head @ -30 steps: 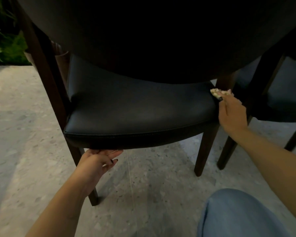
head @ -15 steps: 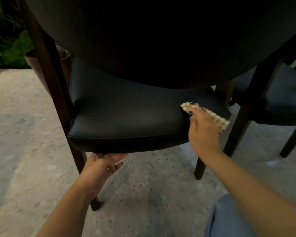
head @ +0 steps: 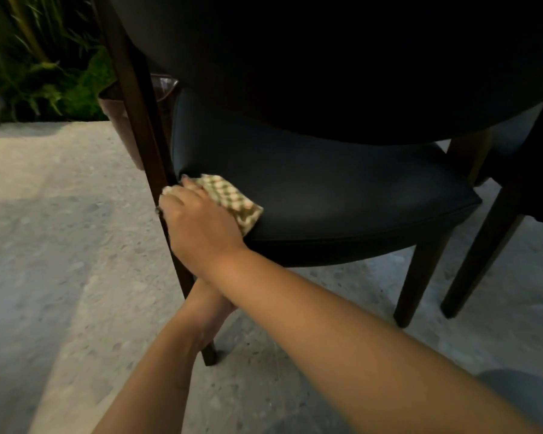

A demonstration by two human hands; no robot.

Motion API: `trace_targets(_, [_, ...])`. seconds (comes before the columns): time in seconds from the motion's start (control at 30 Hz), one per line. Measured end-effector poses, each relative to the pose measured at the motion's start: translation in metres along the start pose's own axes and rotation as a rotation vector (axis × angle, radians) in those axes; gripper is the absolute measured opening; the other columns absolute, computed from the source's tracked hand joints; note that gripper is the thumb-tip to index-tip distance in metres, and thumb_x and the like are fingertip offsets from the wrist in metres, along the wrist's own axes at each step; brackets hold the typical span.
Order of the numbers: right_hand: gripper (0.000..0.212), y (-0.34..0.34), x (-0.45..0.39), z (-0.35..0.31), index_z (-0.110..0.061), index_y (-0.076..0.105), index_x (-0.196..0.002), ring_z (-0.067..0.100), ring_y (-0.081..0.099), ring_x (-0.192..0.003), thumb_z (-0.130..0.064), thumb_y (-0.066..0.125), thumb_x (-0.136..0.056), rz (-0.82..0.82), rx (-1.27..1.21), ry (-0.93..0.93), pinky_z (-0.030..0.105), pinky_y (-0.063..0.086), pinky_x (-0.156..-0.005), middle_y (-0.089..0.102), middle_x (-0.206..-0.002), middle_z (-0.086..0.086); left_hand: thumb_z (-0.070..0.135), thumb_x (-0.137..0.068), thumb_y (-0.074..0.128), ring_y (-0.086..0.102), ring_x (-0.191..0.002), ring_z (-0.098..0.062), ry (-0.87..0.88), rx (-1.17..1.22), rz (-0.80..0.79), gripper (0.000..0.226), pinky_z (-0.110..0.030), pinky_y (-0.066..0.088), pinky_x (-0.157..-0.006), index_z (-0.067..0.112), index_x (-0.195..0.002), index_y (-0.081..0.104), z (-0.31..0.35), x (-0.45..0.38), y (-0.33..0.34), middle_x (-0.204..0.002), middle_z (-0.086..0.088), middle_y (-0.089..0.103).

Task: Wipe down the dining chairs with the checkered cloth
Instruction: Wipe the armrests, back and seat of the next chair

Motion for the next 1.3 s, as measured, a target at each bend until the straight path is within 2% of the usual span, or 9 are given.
trace_targets(0.17, [0.047, -0.009, 0.021, 0.011, -0.009, 0.038, -0.143, 0.028, 0.029, -0.141, -0.012, 0.018, -0.100, -0.082, 0.525, -0.373, 0.035, 0.007, -0.117, 0.039, -0.148, 0.011, -0.023, -0.084, 0.041, 0.063, -0.109, -0.032, -0.104, 0.076, 0.013, 0.047, -0.031, 0.059, -0.071, -0.001, -0.123, 0.056, 0.001, -0.002, 0.000, -0.117, -0.020, 0.063])
trace_targets(0.33, [0.040, -0.041, 0.059, 0.064, 0.003, 0.047, -0.135, 0.036, 0.044, -0.132, 0.002, 0.044, -0.096, -0.117, 0.334, -0.515, 0.044, 0.033, -0.112, 0.049, -0.137, 0.025, -0.022, -0.085, 0.043, 0.070, -0.091, -0.012, -0.091, -0.211, 0.057, 0.035, -0.020, 0.054, -0.072, 0.001, -0.105, 0.062, 0.007, -0.001, 0.008, -0.096, -0.009, 0.075])
trace_targets(0.47, [0.039, -0.078, 0.101, 0.127, 0.007, 0.063, -0.116, 0.039, 0.059, -0.115, 0.016, 0.060, -0.078, 0.071, 0.130, -0.272, 0.048, 0.051, -0.093, 0.060, -0.122, 0.028, -0.005, -0.094, 0.050, 0.064, -0.102, -0.012, -0.073, -0.720, -0.116, 0.030, -0.027, 0.050, -0.092, 0.013, -0.115, 0.061, 0.022, 0.008, 0.011, -0.109, 0.002, 0.068])
trace_targets(0.6, [0.036, -0.101, 0.138, 0.172, 0.007, 0.065, -0.114, 0.039, 0.060, -0.113, 0.012, 0.066, -0.079, 0.148, 0.094, -0.081, 0.048, 0.052, -0.091, 0.061, -0.121, 0.027, 0.017, -0.095, 0.058, 0.060, -0.090, 0.004, 0.135, -1.034, -0.198, 0.021, -0.010, 0.043, -0.075, 0.035, -0.101, 0.066, 0.073, 0.019, 0.044, -0.097, 0.023, 0.063])
trace_targets(0.8, [0.047, -0.134, 0.185, 0.233, -0.005, 0.058, -0.129, 0.030, 0.047, -0.130, 0.010, 0.056, -0.084, 0.132, 0.051, 0.250, 0.039, 0.043, -0.105, 0.050, -0.139, 0.017, 0.008, -0.091, 0.056, 0.066, -0.089, 0.006, 0.482, -0.934, -0.259, 0.034, -0.010, 0.050, -0.078, 0.035, -0.110, 0.061, 0.135, 0.008, 0.142, -0.094, 0.020, 0.071])
trace_targets(0.9, [0.035, -0.167, 0.217, 0.273, -0.026, 0.064, -0.113, 0.004, 0.055, -0.112, -0.003, 0.044, -0.095, 0.557, -0.325, 0.609, 0.018, 0.041, -0.099, 0.061, -0.122, -0.004, 0.011, -0.091, 0.054, 0.061, -0.108, -0.004, 0.705, -1.007, -0.182, 0.035, -0.026, 0.048, -0.097, 0.026, -0.122, 0.062, 0.146, -0.017, 0.187, -0.115, 0.011, 0.066])
trace_targets(1.0, [0.024, -0.176, 0.241, 0.315, -0.036, 0.062, -0.113, -0.005, 0.058, -0.095, -0.029, 0.046, -0.097, 0.902, -0.741, 1.015, 0.022, 0.049, -0.083, 0.063, -0.111, -0.017, 0.028, -0.096, 0.047, 0.040, -0.134, -0.010, 0.879, -1.297, -0.168, 0.044, -0.034, 0.032, -0.107, 0.028, -0.140, 0.049, 0.142, -0.043, 0.223, -0.145, 0.007, 0.048])
trace_targets(1.1, [0.032, -0.169, 0.237, 0.346, -0.033, 0.059, -0.121, 0.003, 0.066, -0.091, -0.036, 0.056, -0.090, 1.061, -1.160, 1.013, 0.020, 0.053, -0.069, 0.066, -0.110, -0.012, 0.043, -0.095, 0.022, 0.024, -0.144, -0.006, 0.955, -1.525, -0.122, 0.057, -0.033, 0.024, -0.100, 0.031, -0.149, 0.036, 0.133, -0.056, 0.234, -0.157, 0.010, 0.031])
trace_targets(1.3, [0.027, -0.123, 0.187, 0.385, -0.019, 0.061, -0.118, 0.014, 0.063, -0.099, -0.029, 0.048, -0.096, 0.746, -1.305, 1.160, 0.025, 0.046, -0.073, 0.066, -0.104, -0.001, 0.043, -0.097, 0.027, 0.034, -0.142, -0.010, 1.005, -1.615, -0.073, 0.054, -0.035, 0.030, -0.097, 0.026, -0.145, 0.045, 0.127, -0.051, 0.234, -0.153, 0.006, 0.040])
Point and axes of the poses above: each hand's wrist, its own x-axis away from the middle knuckle, its own y-axis out of the palm, z = x × y, the point moved 4 cm from there along -x, towards the middle knuckle
